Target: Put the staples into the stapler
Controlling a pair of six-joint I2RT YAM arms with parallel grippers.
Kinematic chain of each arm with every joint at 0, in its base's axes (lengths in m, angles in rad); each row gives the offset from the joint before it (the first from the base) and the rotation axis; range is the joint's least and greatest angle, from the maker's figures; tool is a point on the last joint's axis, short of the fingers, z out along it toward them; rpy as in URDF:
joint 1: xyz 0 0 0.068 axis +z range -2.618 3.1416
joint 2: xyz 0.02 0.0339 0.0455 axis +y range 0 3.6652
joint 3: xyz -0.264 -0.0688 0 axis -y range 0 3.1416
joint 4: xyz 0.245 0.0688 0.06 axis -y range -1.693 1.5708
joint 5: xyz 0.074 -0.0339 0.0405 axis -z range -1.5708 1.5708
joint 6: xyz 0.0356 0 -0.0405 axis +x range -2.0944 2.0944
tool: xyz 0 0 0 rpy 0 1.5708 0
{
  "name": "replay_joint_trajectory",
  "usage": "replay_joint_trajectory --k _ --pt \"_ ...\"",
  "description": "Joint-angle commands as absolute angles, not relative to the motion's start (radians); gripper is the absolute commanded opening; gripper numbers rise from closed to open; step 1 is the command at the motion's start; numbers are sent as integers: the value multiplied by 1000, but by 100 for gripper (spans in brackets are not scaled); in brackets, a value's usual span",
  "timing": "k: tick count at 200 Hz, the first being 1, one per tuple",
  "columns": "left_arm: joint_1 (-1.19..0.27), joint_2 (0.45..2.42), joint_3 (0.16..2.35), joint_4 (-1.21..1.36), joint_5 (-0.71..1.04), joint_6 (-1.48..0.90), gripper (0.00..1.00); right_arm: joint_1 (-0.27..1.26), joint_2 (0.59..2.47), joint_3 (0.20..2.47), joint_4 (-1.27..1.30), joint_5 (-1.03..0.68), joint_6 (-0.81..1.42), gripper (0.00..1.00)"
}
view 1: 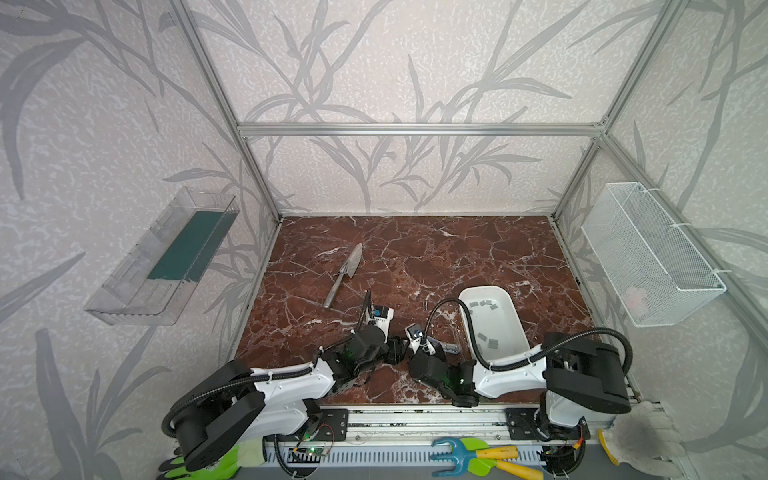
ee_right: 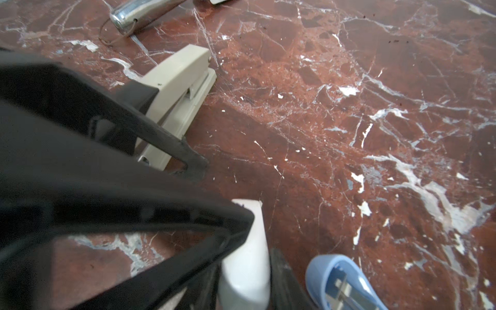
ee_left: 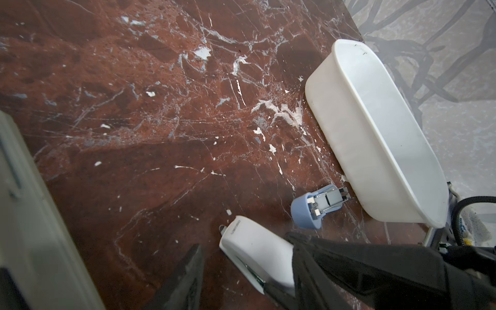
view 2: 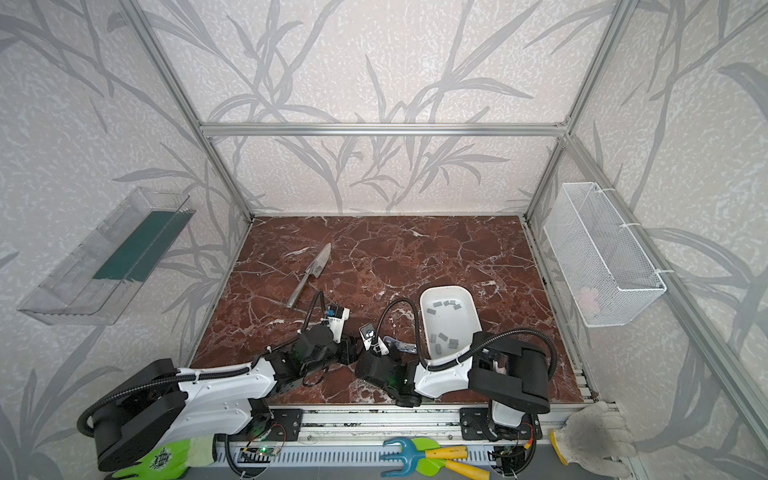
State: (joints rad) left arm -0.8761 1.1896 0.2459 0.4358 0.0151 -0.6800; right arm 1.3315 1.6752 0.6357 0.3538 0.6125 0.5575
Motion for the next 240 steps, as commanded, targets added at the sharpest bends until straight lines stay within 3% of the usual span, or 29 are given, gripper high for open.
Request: replay_joint_trajectory --k 1,44,66,105,141,183,240 --pt "-879 1226 272 458 12 -665 55 1342 1690 640 362 639 584 32" --pt "-879 1330 295 506 23 -658 51 1364 1701 619 407 641 584 29" --pt "-880 1344 306 498 23 -655 48 1378 1674 614 419 653 554 35" --pt "-879 1269 282 447 -33 -657 47 1379 1602 601 423 693 525 39" --pt "-879 1193 280 372 -59 -653 52 1377 1586 602 434 710 512 41" --pt "-879 1295 320 401 -6 -653 47 1376 1637 621 449 729 520 37" --pt "-879 1357 325 457 -3 -657 41 1375 1701 631 461 708 555 24"
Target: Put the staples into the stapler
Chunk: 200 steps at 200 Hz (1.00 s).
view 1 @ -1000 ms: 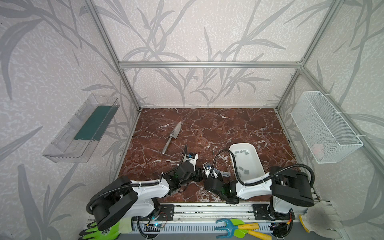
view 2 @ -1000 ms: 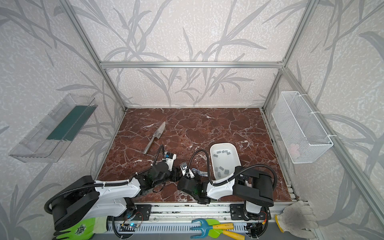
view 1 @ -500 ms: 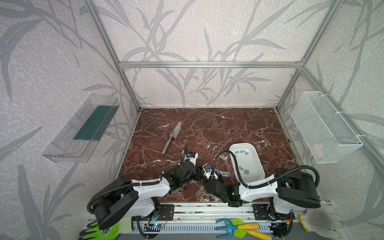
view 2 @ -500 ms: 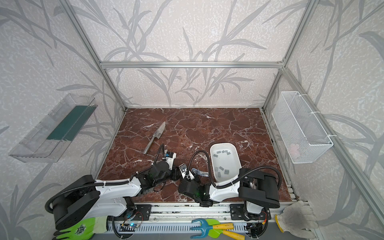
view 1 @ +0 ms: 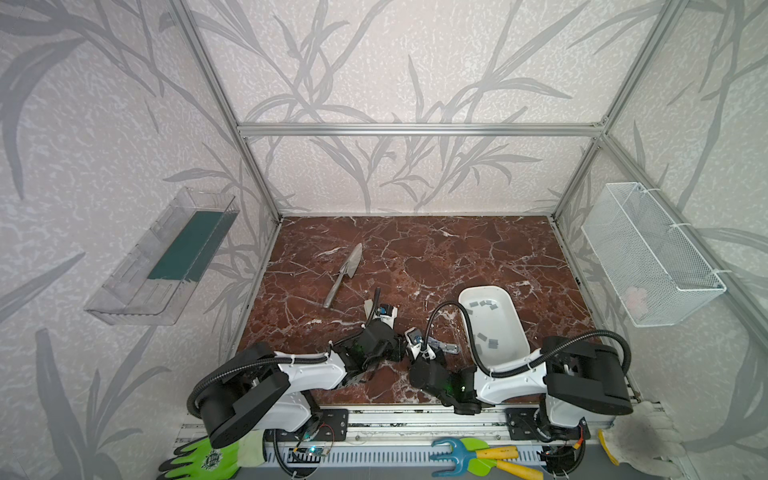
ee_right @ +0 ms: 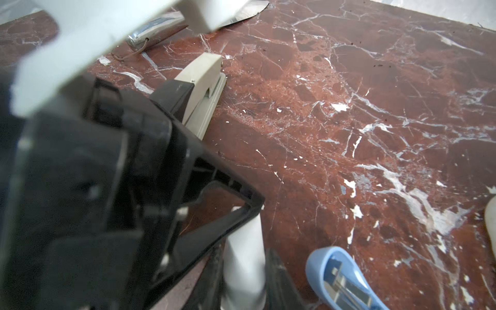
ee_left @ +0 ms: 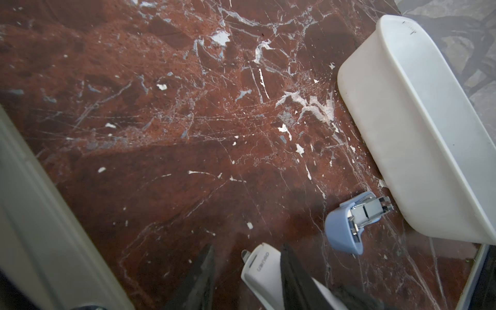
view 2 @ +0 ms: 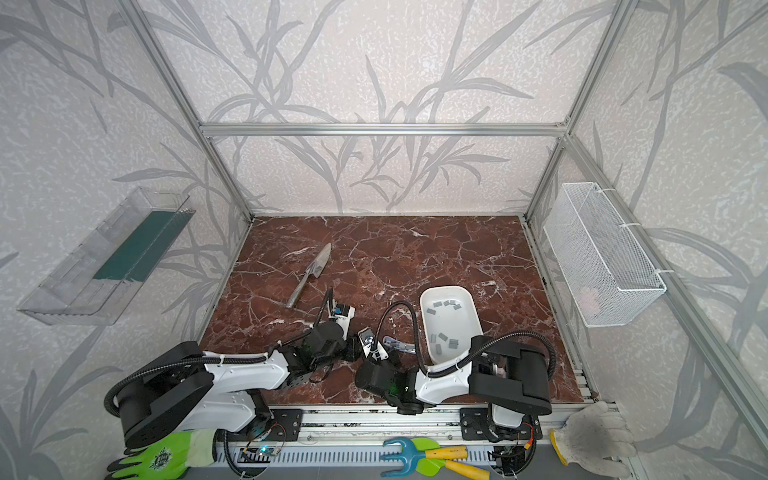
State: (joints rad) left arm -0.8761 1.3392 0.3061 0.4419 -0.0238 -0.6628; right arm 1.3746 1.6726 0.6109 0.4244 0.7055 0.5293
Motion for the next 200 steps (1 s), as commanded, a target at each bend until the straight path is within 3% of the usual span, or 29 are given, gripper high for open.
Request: replay_joint_trajectory --k 1,97,156,200 --pt "-879 1357 325 457 -2 -657 41 1376 1701 630 462 707 556 23" --pt "-879 1440 320 549 0 -635 38 1409 1852 586 541 686 630 16" --pt "-879 1395 313 528 -6 -638 37 1420 1839 594 531 703 644 16" --pt "-878 1256 388 276 -88 -614 49 1417 1720 667 388 761 584 28"
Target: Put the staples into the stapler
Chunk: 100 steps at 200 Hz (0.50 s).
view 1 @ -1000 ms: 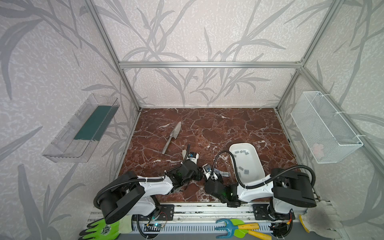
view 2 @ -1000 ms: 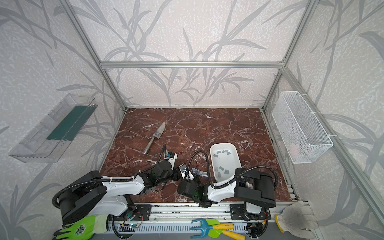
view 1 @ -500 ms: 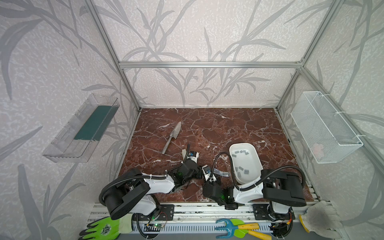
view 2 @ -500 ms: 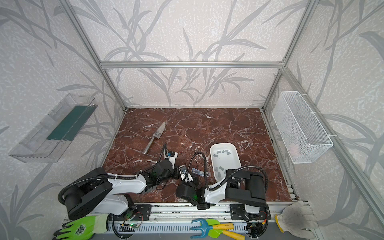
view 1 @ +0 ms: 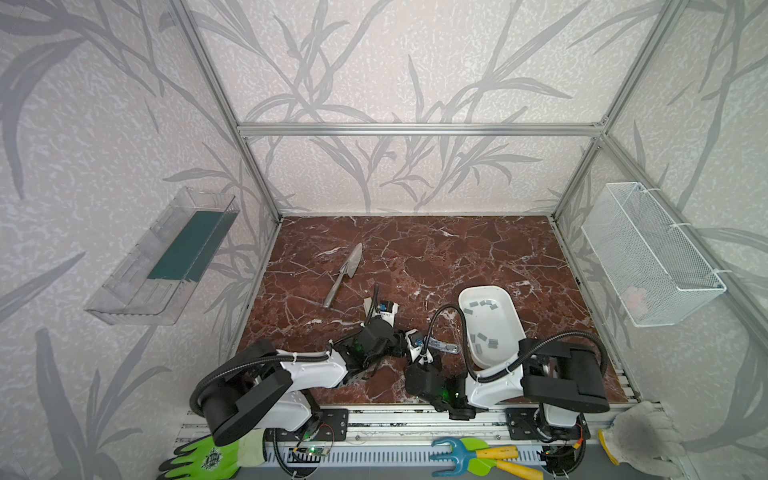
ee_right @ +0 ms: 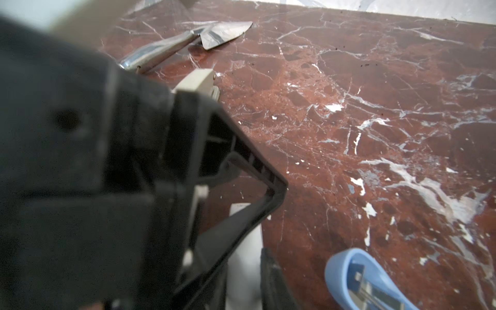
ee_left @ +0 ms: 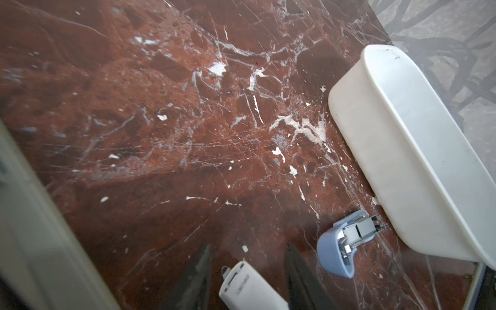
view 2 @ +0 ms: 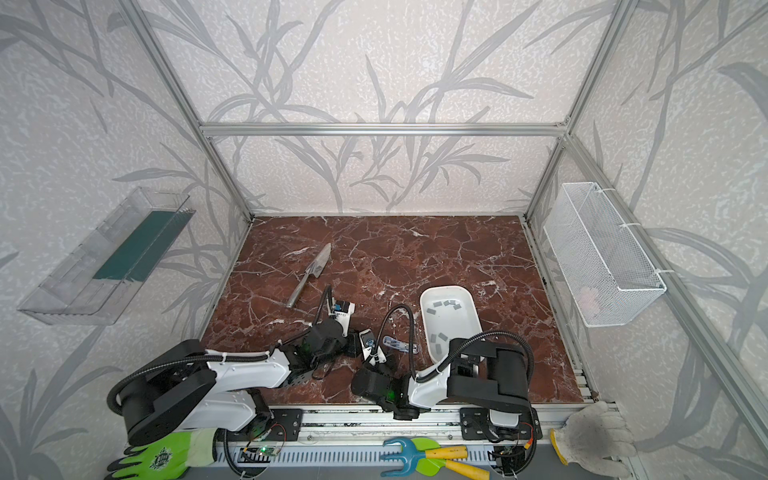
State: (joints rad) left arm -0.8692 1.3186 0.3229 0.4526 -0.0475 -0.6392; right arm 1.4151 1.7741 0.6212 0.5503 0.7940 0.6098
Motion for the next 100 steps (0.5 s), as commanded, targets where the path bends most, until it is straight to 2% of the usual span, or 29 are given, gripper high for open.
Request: replay_joint_trajectory --k 1,20,51,100 --pt "-878 1254 389 272 -90 -614 49 1416 1717 669 383 762 582 28" --pt "-872 1209 435 168 -125 -600 53 1407 1664 688 343 767 562 32" --pt "-857 1128 489 21 -160 -581 57 1398 1612 694 294 770 562 45" --pt "-836 941 478 -153 -230 -615 68 1395 1640 687 293 703 608 62"
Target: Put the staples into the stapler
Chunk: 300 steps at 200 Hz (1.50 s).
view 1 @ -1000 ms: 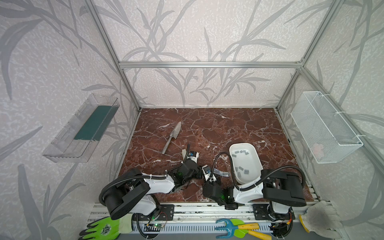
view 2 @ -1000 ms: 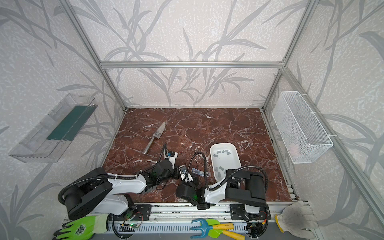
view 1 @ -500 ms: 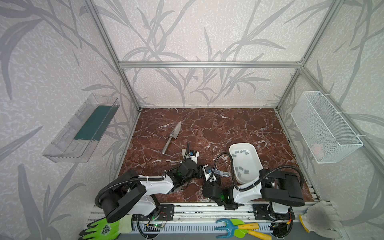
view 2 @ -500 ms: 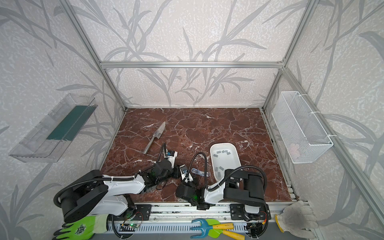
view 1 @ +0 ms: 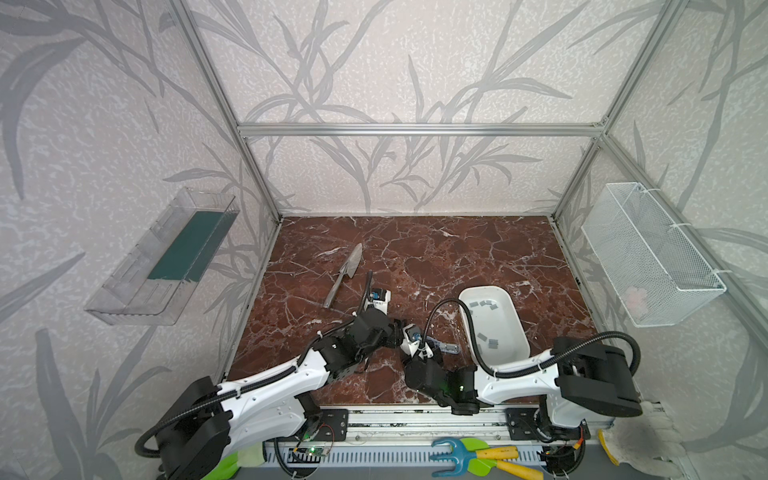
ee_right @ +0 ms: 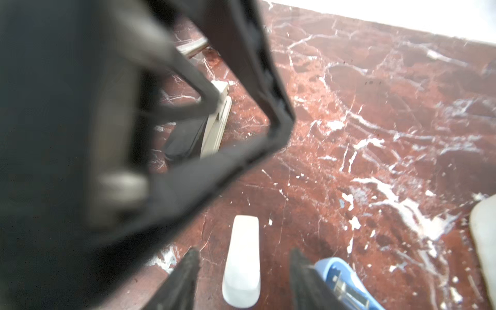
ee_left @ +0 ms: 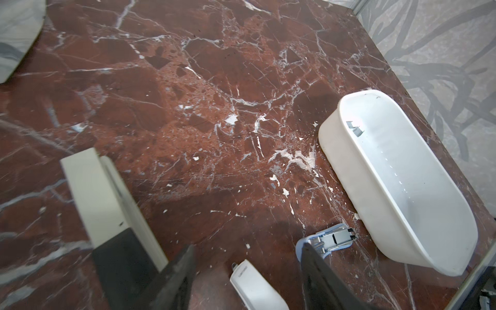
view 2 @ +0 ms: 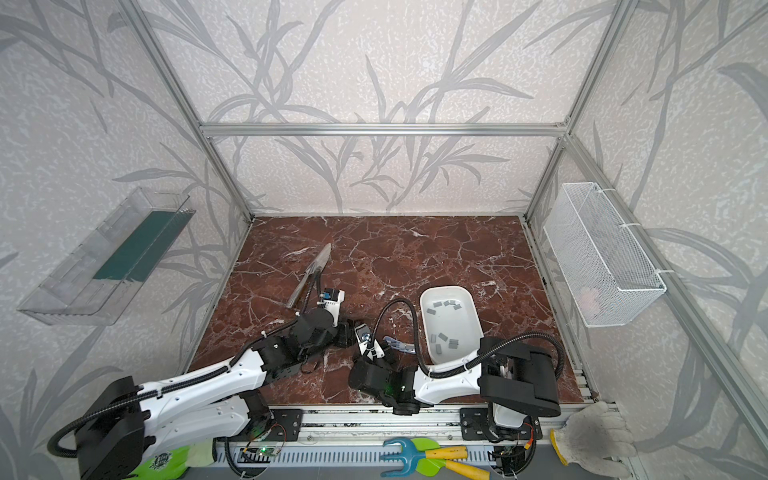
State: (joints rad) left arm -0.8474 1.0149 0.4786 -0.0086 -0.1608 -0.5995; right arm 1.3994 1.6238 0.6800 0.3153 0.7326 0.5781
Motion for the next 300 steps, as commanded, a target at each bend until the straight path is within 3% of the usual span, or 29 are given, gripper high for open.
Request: replay_joint_trajectory --k 1,69,100,147,184,219,260,300 --pt "-836 938 478 -155 -230 -617 68 1396 1640 687 294 702 608 63" --pt "-830 745 447 -267 -233 -619 74 1380 1838 779 273 689 699 64" --pt "-827 678 443 -299 -250 -616 77 1338 1907 814 288 641 726 50" --pt "-826 627 435 -341 -279 -630 81 1317 1997 916 243 645 751 37" --pt "-825 620 436 -342 -281 -628 82 1286 2054 979 212 646 778 34" --pt "-825 627 442 -343 -282 -626 82 1278 2060 1025 203 623 731 37" --pt "-824 623 442 -348 -283 -626 83 1278 1968 1002 218 626 671 52" --pt "-825 620 442 -337 -264 -608 85 1278 1792 913 222 641 613 61"
